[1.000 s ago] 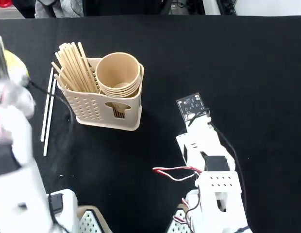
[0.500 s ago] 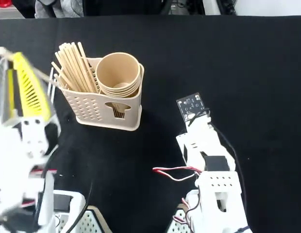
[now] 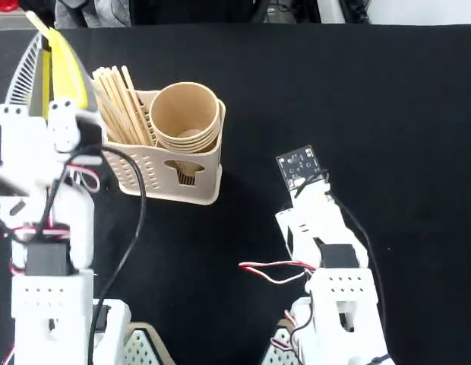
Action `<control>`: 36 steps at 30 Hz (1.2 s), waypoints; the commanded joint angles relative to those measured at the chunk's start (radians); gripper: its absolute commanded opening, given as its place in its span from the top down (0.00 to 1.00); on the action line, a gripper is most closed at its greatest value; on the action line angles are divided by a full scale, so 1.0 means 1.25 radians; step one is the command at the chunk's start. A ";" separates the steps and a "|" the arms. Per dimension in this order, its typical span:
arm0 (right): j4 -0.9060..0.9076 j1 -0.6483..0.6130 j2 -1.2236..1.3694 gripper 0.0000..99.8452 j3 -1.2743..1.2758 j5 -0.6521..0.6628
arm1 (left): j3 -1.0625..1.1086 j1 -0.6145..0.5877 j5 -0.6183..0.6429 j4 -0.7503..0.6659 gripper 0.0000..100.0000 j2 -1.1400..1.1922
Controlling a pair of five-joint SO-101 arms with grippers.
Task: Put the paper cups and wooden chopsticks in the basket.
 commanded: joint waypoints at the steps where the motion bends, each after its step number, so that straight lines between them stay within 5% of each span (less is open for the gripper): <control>1: -0.014 -0.006 -0.015 0.99 -0.007 0.005 | -0.007 -0.009 0.016 -0.014 0.97 0.054; 9: -0.014 -0.006 -0.015 0.99 -0.007 0.005 | -0.034 -0.006 0.017 0.047 0.85 0.184; 20: -0.014 -0.005 -0.015 0.99 -0.007 0.005 | -0.537 -0.100 0.031 0.790 0.81 0.207; 25: -0.014 -0.006 -0.015 0.99 -0.007 0.005 | -0.748 -0.239 -0.134 1.073 0.81 0.298; 30: -0.014 -0.006 -0.015 0.99 -0.006 0.005 | -0.746 -0.355 -0.269 1.113 0.81 0.447; 36: -0.014 -0.006 -0.015 0.99 -0.007 0.005 | -0.677 -0.406 -0.365 1.013 0.81 0.668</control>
